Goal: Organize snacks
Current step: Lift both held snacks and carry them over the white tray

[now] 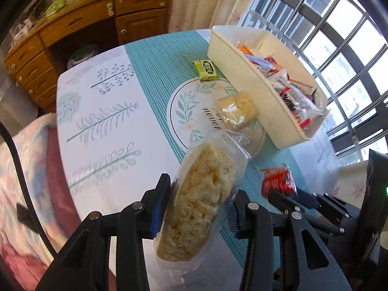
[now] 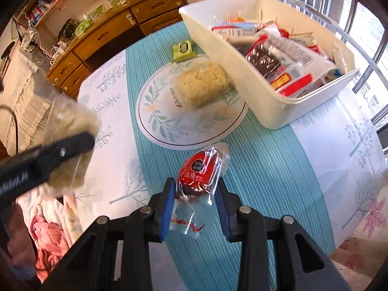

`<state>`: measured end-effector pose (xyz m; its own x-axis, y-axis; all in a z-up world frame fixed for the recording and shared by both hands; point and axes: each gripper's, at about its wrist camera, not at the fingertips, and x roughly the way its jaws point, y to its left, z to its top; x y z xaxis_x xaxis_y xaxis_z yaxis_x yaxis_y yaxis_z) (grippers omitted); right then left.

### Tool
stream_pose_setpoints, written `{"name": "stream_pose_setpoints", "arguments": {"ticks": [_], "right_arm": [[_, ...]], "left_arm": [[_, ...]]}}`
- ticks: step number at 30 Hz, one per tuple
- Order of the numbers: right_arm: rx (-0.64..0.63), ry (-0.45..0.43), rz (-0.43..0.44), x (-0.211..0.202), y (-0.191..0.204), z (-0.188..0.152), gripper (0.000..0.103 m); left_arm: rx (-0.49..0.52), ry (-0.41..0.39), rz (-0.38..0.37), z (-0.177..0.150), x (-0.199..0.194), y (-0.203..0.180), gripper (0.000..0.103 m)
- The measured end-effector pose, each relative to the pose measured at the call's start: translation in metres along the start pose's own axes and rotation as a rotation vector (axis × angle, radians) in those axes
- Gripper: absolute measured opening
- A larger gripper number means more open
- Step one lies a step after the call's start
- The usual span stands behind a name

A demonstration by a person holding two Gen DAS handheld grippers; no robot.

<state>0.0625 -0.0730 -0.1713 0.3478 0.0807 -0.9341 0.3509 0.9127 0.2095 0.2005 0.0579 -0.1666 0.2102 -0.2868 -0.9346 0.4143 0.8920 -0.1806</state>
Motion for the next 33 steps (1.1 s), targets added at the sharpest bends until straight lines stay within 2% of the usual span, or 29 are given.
{"name": "stream_pose_setpoints", "arguments": {"ticks": [5, 10, 16, 19, 23, 27, 33], "right_arm": [[-0.015, -0.046, 0.002, -0.03, 0.007, 0.005, 0.033], [-0.032, -0.107, 0.014, -0.055, 0.008, 0.012, 0.033], [-0.055, -0.168, 0.044, -0.075, -0.002, 0.021, 0.033], [-0.075, -0.175, 0.063, -0.08, -0.012, 0.028, 0.033], [-0.119, -0.169, 0.086, -0.086, -0.028, 0.04, 0.033], [-0.182, -0.144, 0.104, -0.091, -0.047, 0.057, 0.033], [-0.273, -0.11, 0.116, -0.098, -0.075, 0.093, 0.033]], "left_arm": [[-0.044, -0.006, -0.01, -0.011, -0.025, -0.007, 0.041], [-0.083, -0.029, -0.054, -0.015, -0.045, -0.02, 0.041], [-0.116, -0.051, -0.077, -0.017, -0.054, -0.039, 0.041], [-0.171, -0.046, -0.111, -0.015, -0.052, -0.047, 0.041], [-0.201, -0.039, -0.097, -0.008, -0.047, -0.066, 0.041], [-0.246, -0.01, -0.109, 0.006, -0.039, -0.086, 0.041], [-0.301, -0.013, -0.109, 0.037, -0.027, -0.121, 0.041]]}}
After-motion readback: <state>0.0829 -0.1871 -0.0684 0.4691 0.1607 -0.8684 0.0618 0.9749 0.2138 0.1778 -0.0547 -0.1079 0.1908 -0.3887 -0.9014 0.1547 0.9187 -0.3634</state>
